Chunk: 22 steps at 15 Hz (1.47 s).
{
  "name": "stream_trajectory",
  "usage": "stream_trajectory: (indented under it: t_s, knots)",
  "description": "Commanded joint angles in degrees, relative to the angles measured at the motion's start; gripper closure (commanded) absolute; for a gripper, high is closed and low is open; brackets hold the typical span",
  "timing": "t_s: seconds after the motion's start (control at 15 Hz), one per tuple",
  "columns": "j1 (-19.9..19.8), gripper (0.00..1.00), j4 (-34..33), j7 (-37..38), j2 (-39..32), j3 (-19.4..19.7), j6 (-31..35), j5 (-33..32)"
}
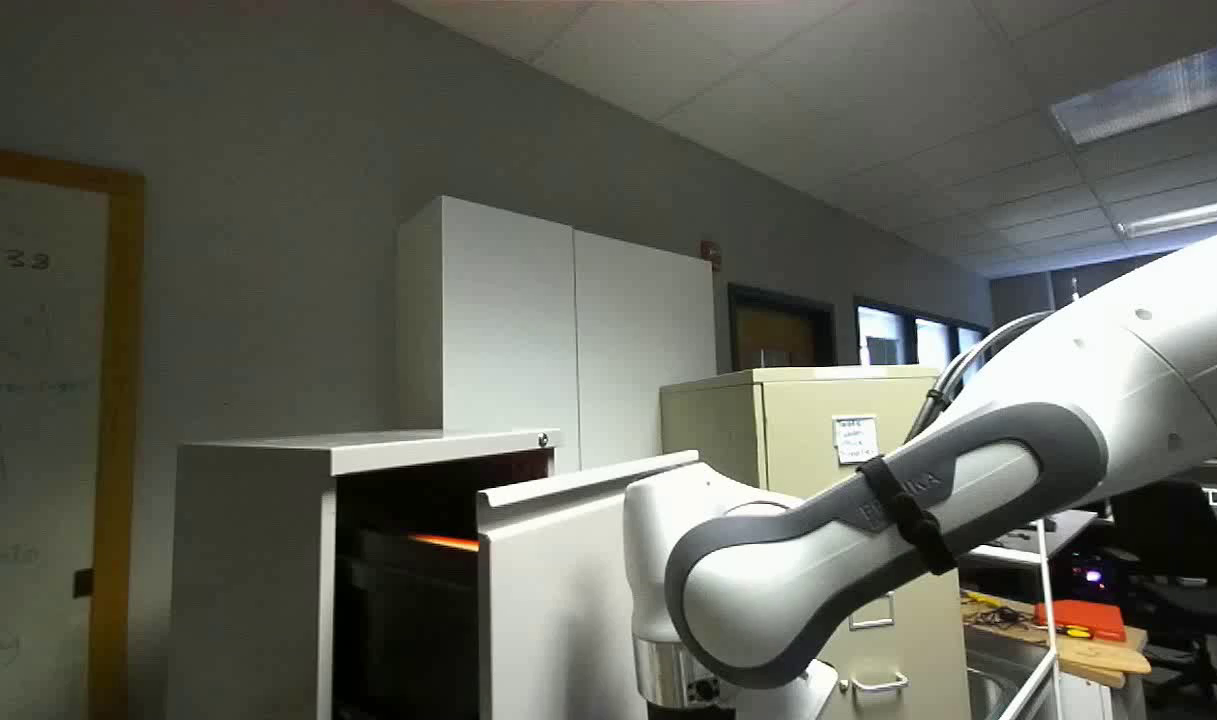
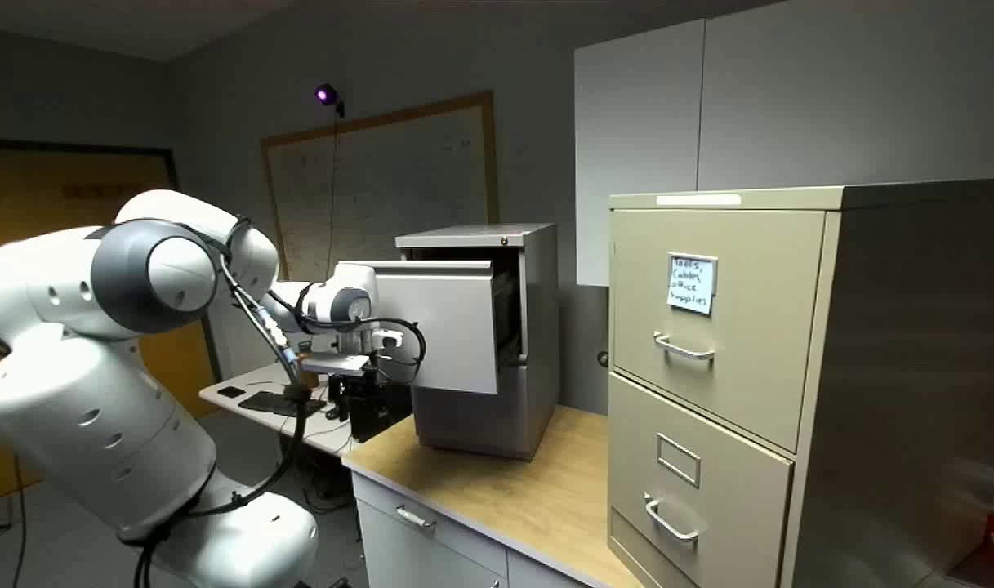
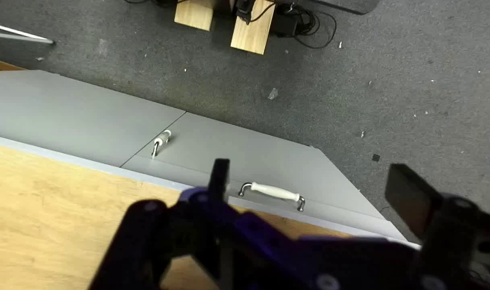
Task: Close the open drawer
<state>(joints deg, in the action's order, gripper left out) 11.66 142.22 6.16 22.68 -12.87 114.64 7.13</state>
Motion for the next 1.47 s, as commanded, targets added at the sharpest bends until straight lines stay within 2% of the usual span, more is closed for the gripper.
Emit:
stream_trajectory:
  t_s: [0.0, 0.8, 1.4]
  knots:
    - [0.22, 0.0, -0.1, 0.08, -0.03, 0.21, -0.05, -0.1]
    - [0.14, 0.0, 0.01, 0.04, 0.06, 0.26, 0.2, -0.22]
    - [-1.1, 0.0, -0.05, 1.27, 3.53, 0.49, 0.78, -2.42]
